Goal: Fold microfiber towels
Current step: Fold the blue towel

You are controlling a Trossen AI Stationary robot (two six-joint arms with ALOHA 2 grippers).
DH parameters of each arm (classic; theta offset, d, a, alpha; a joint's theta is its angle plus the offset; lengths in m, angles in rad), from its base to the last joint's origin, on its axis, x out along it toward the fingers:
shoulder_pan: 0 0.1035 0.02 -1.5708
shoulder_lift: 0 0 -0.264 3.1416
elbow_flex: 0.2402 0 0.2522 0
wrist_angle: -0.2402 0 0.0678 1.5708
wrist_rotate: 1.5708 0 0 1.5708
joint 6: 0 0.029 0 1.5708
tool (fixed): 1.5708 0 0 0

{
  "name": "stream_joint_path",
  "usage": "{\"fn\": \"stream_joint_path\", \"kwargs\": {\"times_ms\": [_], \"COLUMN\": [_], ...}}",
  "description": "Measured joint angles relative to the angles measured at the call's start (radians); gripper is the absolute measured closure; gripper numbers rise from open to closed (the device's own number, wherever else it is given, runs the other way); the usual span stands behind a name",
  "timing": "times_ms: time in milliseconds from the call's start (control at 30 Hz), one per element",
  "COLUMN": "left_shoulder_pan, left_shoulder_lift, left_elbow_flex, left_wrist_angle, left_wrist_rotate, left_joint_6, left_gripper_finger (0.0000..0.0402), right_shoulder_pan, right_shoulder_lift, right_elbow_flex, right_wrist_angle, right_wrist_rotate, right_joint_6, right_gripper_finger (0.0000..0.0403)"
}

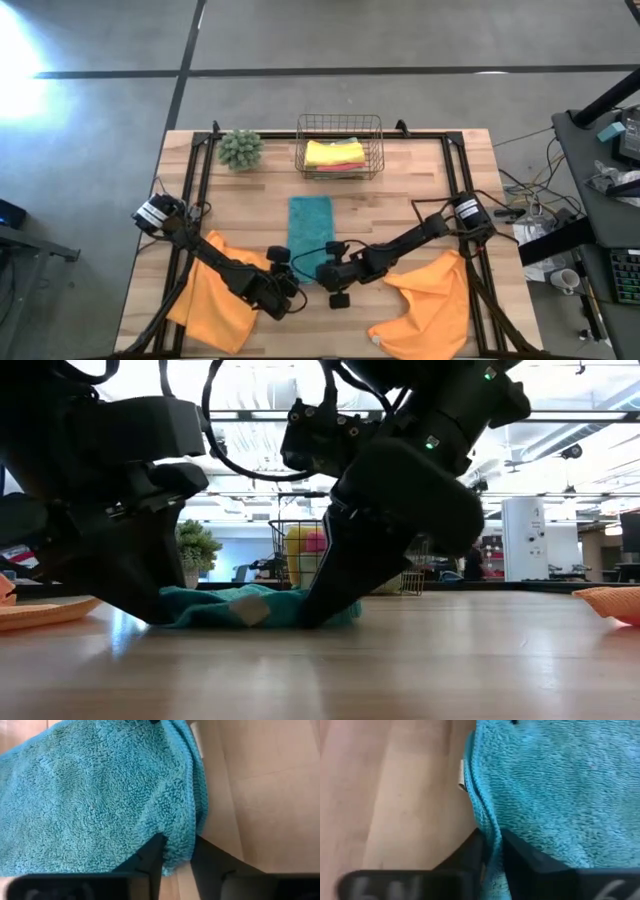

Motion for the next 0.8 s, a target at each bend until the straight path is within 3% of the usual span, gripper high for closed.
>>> {"fn": "stream_joint_path", "kwargs": {"times_ms": [100,233,333,633,800], "left_shoulder_pan": [0.005,0.005,0.006,0.017,0.016], "left_shoulder_lift": [0.0,-0.02,-0.057,-0.153,-0.168], "left_elbow_flex": [0.001,0.015,0.036,0.12,0.157], "left_wrist_angle": [-0.002,-0.01,-0.027,-0.029,-0.104], "left_wrist_rotate": [0.001,0.008,0.023,0.33,0.386], "left_joint_6": [0.001,0.001,0.001,-0.042,-0.162], "left_gripper_finger": [0.0359,0.0393,0.0396,0.0394,0.0394], "right_shoulder_pan": [0.0,-0.002,-0.003,0.003,0.016], "right_shoulder_lift": [-0.004,-0.028,-0.058,-0.11,-0.111], "right_elbow_flex": [0.0,0.009,0.051,0.157,0.217], "right_wrist_angle": [-0.006,-0.063,-0.154,-0.311,-0.362], "right_wrist_rotate": [0.011,0.019,0.017,-0.084,-0.173], "right_joint_6": [0.001,0.028,0.039,0.147,0.242], "right_gripper_finger": [0.0387,0.0391,0.0393,0.0394,0.0394]}}
